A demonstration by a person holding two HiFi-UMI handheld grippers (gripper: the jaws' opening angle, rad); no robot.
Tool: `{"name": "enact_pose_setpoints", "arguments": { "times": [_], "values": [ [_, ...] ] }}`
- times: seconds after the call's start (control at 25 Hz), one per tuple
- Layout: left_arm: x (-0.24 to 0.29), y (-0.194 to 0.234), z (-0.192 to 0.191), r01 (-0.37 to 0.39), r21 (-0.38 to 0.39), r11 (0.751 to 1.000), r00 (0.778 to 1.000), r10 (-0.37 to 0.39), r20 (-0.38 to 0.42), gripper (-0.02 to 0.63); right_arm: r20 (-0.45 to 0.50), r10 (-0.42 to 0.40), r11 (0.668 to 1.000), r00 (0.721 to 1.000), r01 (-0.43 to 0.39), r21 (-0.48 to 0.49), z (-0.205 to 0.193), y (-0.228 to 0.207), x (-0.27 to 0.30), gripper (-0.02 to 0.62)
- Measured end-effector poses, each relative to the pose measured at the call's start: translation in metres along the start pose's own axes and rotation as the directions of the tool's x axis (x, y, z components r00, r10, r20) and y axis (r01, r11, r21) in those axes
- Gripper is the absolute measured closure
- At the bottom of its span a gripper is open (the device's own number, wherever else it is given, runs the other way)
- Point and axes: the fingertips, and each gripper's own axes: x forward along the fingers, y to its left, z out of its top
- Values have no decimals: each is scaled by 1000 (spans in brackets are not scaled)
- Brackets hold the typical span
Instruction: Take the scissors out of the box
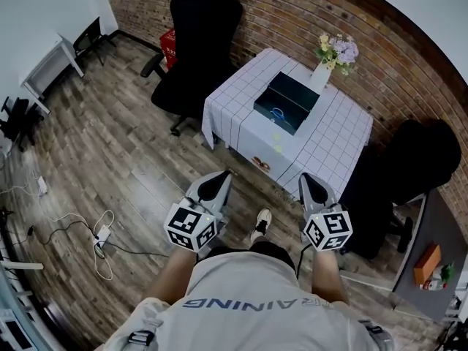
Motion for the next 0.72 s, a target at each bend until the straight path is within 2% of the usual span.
{"name": "enact_pose_setpoints", "arguments": {
  "times": [0.36, 0.72],
  "values": [
    [115, 18, 29, -22, 19, 1000, 1000, 22, -15, 603, 21, 29, 999, 999, -30, 27, 25, -91, 78, 580],
    [226, 11, 51, -15, 50, 999, 999, 16, -35, 603, 25, -9, 996, 1000, 7, 87, 34, -209, 117, 580]
  ]
}}
